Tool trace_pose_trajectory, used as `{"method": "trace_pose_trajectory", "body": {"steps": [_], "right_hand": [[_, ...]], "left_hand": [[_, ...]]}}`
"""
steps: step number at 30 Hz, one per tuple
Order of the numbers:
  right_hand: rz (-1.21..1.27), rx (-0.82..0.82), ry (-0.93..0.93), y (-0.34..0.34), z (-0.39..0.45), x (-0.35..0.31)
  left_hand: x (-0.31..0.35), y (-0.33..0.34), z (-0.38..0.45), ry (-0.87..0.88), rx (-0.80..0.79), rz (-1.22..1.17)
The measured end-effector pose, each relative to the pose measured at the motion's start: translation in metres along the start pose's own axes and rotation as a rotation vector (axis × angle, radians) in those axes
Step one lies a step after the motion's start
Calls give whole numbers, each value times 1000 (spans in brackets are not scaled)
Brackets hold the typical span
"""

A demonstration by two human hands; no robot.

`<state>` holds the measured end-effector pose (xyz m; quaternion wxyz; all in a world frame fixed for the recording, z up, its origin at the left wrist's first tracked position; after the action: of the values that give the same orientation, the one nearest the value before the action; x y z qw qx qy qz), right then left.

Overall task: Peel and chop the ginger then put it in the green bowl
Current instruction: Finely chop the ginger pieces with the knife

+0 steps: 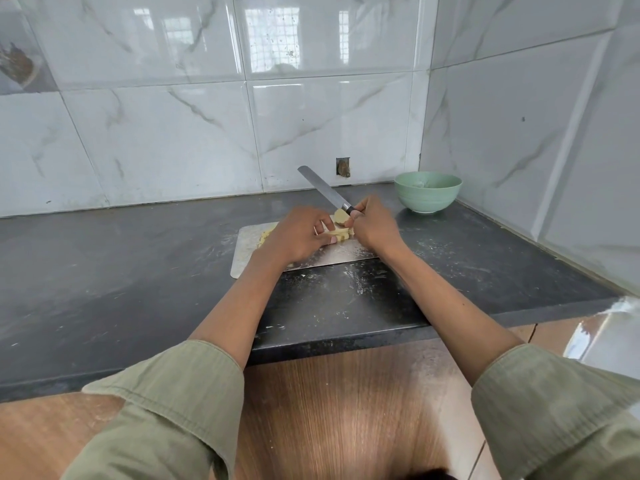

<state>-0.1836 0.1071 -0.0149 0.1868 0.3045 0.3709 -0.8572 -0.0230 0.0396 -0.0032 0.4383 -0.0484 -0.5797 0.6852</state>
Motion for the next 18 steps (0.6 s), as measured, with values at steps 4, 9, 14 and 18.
{"method": "trace_pose_trajectory", "body": {"steps": [4,9,14,18], "right_hand": [[-16,-7,-1,2,1,2],[-8,-48,-61,7,0,-5],[15,-36,-55,6,-1,-5],[39,-24,-33,5,-1,-4]], "left_hand": [[0,0,-1,15,10,-16],[-1,1,-1,9,46,-37],[-1,1,-2,3,45,-44],[-4,-5,0,-27,5,-88]]}}
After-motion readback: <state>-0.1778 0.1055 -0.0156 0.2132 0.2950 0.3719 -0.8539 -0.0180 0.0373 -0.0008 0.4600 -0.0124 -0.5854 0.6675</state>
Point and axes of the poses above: each hand's wrist, its own z-axis towards the middle knuckle, its own y-axis out of the palm, x = y × z, the point moved 4 cm from there along z, towards the middle knuckle, and after that the axes turned 14 degrees about -y, right-handed, at the moved point
